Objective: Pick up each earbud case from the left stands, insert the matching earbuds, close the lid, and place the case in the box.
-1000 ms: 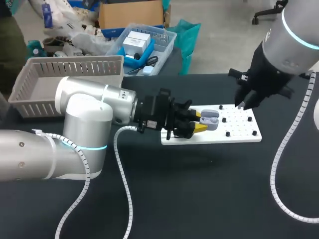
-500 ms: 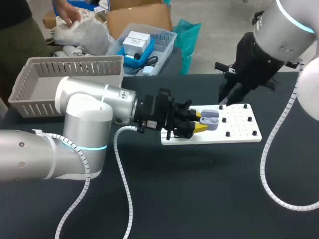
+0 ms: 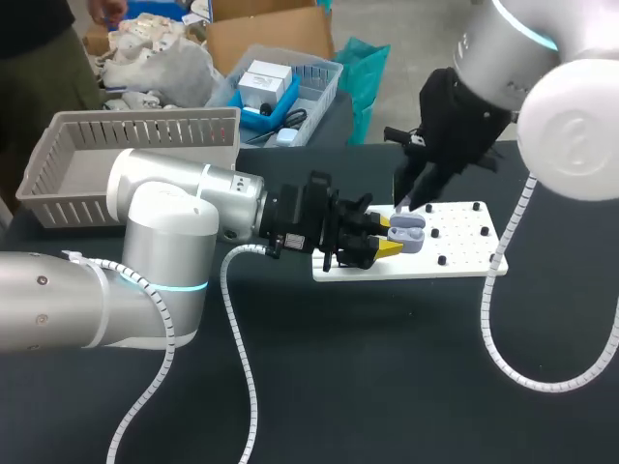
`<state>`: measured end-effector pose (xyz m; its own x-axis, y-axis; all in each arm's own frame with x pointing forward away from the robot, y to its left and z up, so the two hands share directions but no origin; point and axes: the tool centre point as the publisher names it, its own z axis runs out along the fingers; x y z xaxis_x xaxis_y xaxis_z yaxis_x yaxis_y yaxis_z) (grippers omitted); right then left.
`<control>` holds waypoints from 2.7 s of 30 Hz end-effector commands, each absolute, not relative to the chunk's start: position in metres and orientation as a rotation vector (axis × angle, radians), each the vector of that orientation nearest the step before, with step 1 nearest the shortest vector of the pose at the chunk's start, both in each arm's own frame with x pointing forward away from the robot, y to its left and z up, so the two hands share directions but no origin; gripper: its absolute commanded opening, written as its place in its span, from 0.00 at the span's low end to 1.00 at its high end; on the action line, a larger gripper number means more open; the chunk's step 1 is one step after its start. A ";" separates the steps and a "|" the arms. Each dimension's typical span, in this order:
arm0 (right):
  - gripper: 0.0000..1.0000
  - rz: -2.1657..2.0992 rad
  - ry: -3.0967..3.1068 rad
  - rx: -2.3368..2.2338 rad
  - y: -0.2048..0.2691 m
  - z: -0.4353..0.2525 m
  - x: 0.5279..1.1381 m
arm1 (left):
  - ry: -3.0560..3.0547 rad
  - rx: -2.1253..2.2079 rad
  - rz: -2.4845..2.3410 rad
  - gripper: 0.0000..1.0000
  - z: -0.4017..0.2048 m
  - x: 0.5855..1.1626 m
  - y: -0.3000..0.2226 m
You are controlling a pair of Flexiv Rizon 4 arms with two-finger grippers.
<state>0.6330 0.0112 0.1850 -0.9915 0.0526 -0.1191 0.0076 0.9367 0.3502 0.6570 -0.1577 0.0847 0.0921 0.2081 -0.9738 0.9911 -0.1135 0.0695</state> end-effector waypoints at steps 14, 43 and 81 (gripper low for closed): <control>0.00 0.503 2.951 0.131 0.018 0.161 0.626 | 1.251 1.482 -1.113 0.00 0.085 0.656 -0.157; 0.00 0.553 2.943 0.111 0.017 0.146 0.639 | 1.251 1.482 -1.113 0.00 0.085 0.656 -0.157; 0.00 0.582 2.937 0.119 0.015 0.140 0.649 | 1.251 1.482 -1.113 0.00 0.085 0.656 -0.157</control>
<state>0.6488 0.0137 0.1409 -0.9866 0.1039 -0.1260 0.0479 0.9217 0.3848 0.6570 -0.1577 0.0847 0.0921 0.2081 -0.9738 0.9911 -0.1135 0.0695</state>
